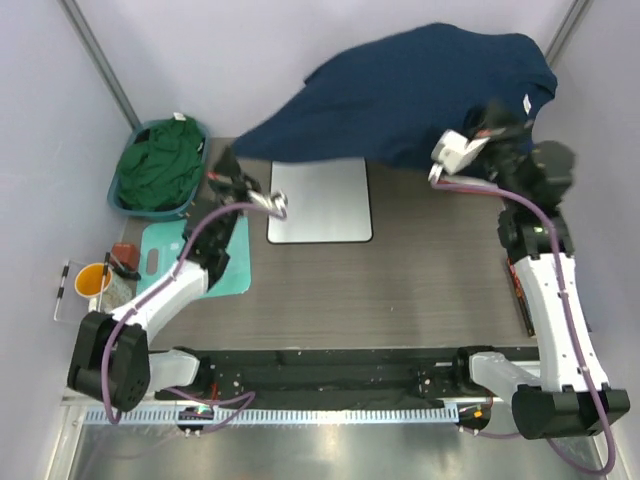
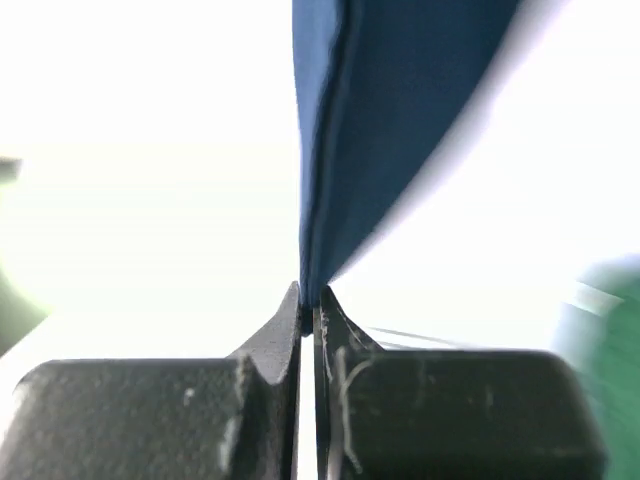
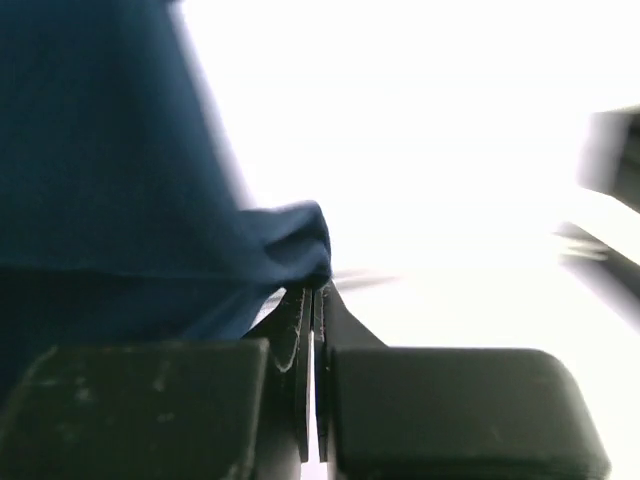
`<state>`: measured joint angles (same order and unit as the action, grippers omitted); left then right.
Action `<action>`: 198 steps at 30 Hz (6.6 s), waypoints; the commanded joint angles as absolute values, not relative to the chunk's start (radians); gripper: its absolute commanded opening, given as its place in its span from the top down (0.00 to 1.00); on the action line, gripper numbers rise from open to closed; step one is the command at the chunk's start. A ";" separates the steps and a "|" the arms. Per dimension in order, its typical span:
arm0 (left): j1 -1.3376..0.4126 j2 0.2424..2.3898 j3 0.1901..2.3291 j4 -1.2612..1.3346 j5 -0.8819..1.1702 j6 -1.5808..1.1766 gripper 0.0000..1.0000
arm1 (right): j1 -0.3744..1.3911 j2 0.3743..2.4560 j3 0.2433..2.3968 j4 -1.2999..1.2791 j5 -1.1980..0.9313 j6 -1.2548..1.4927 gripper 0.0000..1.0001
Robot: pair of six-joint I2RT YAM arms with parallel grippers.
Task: Fold and stack the t-shirts
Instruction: Flatten out the tshirt, then fold the flattened tshirt in 1/3 of the way
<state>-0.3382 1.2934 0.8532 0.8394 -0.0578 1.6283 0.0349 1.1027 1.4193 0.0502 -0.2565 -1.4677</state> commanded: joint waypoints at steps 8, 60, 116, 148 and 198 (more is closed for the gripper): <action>-0.336 0.671 0.339 0.028 0.084 1.571 1.00 | 0.034 0.942 0.920 -0.833 -0.317 -1.574 0.99; -0.334 0.650 0.791 -1.252 0.025 1.669 1.00 | 0.106 1.311 1.049 -0.444 -0.304 -1.447 0.99; -0.486 0.602 0.333 -0.333 0.034 1.558 1.00 | 0.084 1.100 0.899 -0.917 -0.336 -1.509 0.99; -0.486 1.078 1.001 -0.900 -0.164 1.563 1.00 | 0.084 1.221 1.017 -0.544 -0.180 -1.554 0.99; -0.451 1.098 0.762 -1.103 -0.101 1.393 1.00 | 0.113 1.410 1.120 -1.253 -0.156 -1.709 0.99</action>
<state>-0.4561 1.1248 0.8131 -1.1030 -0.0586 1.3682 0.1040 1.3937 1.0958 -1.2961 -0.1486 -1.7245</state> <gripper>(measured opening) 0.012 0.026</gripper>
